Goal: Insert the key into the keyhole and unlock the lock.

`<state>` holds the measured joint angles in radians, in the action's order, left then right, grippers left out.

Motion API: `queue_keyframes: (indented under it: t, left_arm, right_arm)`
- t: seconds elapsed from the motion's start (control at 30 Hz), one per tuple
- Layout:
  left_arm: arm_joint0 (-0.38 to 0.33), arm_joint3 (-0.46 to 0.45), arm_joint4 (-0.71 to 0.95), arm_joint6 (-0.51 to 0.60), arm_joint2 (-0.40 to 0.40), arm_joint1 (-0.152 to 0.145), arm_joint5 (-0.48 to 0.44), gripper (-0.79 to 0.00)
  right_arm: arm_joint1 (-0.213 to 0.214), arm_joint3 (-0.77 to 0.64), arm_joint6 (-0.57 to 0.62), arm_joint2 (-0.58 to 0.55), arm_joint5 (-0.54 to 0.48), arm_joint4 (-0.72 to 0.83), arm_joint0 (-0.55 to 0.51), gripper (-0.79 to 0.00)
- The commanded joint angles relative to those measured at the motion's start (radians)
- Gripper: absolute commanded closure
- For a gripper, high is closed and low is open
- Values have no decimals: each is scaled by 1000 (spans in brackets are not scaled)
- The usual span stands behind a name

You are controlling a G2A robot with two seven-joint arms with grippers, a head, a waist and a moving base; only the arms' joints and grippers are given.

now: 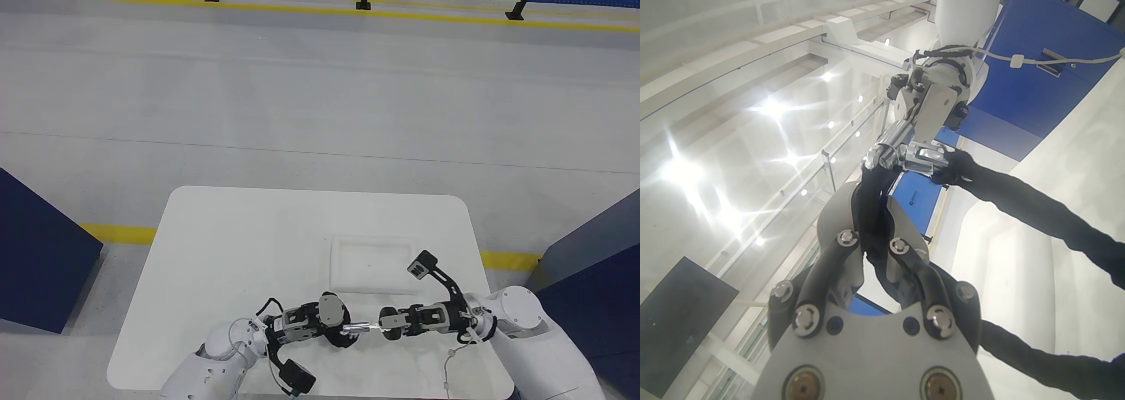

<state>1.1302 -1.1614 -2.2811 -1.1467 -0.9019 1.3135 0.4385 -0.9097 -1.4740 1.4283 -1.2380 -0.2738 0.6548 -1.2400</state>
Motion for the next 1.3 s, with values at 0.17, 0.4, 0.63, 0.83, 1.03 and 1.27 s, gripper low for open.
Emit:
queue_keyframes:
  t: [0.17, 0.4, 0.63, 0.83, 1.03, 1.27]
  left_arm:
    - [4, -8, -7, 14, -1, -2, -2, 0]
    - [4, -11, -46, 44, -2, -6, 12, 0]
    - [10, -19, -51, 64, -3, -8, 11, 0]
    - [14, -22, -40, 70, -5, -9, 11, 0]
    - [21, -21, 8, 65, -8, -8, 2, 0]
    - [24, -15, 75, 44, -9, -4, -5, 0]
  right_arm:
    - [0, -8, -6, 7, 14, -27, -3, 0]
    - [-1, -14, -16, 13, 32, -38, -6, 0]
    - [-4, -23, -35, 23, 45, -56, -7, 0]
    - [-5, -26, -36, 30, 47, -62, -9, 0]
    - [-6, -21, -44, 27, 52, -49, -13, -74]
    - [-6, -10, -45, 19, 50, -34, -13, -360]
